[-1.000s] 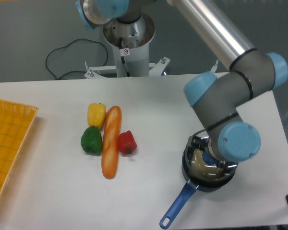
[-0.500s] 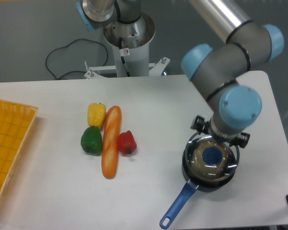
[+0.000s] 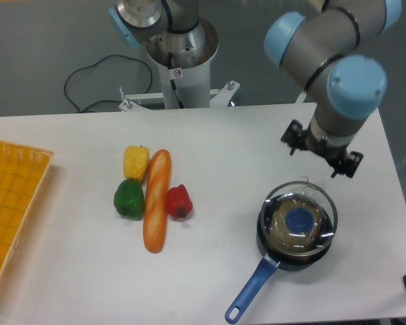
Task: Close the pot lid
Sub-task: 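Open the gripper and lift it away from the lid knob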
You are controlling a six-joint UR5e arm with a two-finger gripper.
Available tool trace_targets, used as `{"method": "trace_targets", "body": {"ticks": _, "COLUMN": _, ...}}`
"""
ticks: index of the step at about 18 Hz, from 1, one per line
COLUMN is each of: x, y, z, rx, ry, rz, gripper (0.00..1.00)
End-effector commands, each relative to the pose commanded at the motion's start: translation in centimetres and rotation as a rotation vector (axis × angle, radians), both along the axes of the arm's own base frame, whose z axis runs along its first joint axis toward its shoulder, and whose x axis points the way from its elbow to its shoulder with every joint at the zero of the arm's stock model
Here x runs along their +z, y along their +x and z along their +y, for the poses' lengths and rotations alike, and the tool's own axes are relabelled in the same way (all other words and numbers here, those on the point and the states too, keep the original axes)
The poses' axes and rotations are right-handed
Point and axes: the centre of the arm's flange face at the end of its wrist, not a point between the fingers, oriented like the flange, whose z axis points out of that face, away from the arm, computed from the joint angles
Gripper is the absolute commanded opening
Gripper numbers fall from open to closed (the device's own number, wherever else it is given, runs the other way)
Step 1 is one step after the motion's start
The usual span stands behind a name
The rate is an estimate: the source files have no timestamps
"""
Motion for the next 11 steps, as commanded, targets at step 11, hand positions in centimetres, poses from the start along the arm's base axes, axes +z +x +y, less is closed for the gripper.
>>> {"method": "trace_targets", "body": {"ticks": 11, "x": 0.2, "y": -1.2, "z": -9.1, "rx": -0.072, "ry": 0.001, "rz": -0.026, "gripper": 1.0}}
